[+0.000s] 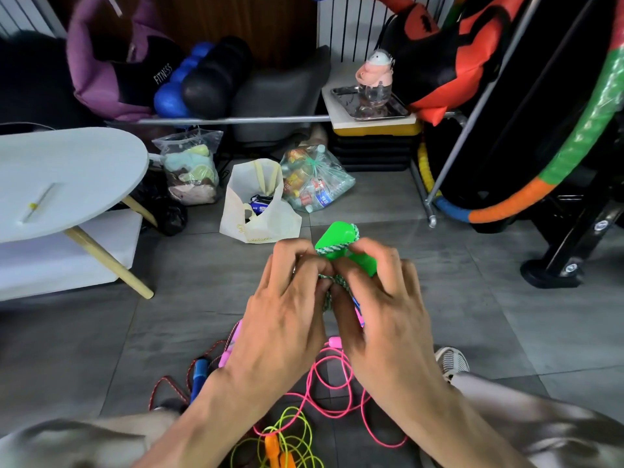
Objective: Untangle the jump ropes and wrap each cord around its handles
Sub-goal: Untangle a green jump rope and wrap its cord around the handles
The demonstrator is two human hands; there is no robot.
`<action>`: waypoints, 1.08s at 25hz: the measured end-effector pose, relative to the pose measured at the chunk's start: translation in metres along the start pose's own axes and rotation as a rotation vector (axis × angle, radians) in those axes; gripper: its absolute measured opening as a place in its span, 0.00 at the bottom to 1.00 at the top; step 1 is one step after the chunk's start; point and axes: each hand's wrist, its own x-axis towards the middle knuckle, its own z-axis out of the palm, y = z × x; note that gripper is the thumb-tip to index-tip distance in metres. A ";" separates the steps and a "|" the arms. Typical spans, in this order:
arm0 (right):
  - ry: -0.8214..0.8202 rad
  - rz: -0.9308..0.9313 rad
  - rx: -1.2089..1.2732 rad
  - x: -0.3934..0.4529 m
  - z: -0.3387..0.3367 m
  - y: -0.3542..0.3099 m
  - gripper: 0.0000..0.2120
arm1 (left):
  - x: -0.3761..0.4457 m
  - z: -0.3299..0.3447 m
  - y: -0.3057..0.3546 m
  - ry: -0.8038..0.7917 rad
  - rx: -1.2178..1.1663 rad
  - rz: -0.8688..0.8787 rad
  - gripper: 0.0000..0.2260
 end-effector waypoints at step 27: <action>-0.399 0.610 1.086 0.021 -0.002 0.035 0.29 | 0.013 0.011 -0.013 0.058 -0.832 -0.727 0.05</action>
